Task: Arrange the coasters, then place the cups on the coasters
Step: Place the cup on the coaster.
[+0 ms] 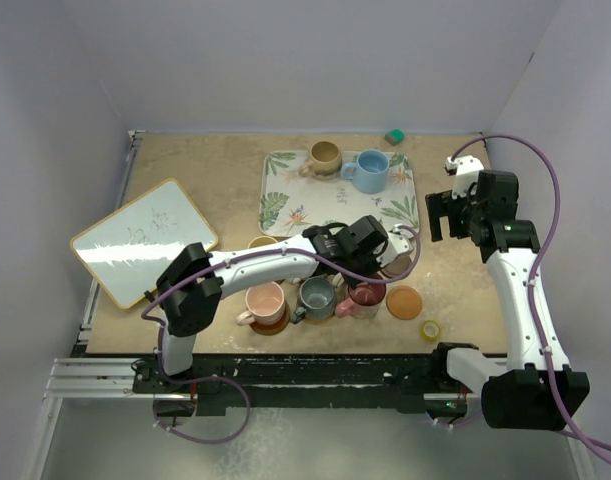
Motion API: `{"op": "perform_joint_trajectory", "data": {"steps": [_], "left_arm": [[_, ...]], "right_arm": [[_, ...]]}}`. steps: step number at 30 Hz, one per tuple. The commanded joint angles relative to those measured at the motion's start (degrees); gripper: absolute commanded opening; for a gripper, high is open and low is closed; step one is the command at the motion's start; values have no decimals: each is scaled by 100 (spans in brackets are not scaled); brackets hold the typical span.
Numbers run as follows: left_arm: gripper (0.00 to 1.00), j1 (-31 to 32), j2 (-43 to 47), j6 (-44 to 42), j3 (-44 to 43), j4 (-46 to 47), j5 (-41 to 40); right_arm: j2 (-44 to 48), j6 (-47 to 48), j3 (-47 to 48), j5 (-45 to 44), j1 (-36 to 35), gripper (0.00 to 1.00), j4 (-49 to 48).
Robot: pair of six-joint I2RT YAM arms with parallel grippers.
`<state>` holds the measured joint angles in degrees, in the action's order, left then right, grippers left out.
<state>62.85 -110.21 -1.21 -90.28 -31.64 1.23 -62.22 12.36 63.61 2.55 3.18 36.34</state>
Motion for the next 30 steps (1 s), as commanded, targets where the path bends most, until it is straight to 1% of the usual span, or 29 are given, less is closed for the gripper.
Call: {"op": "perform_joint_trajectory", "data": {"steps": [1,17,25,30], "left_arm": [[3,-62,174,-9,-113,304,79],[3,-80,31,-10,-251,248,202],[18,-80,15,-19,-277,194,248],[23,-80,95,-19,-305,171,279]], "right_arm": [[83,-41,82,97,25,98,-36],[80,-28,84,136,29,98,-14],[90,-30,82,158,25,98,-6],[90,-30,81,167,25,98,-7]]}}
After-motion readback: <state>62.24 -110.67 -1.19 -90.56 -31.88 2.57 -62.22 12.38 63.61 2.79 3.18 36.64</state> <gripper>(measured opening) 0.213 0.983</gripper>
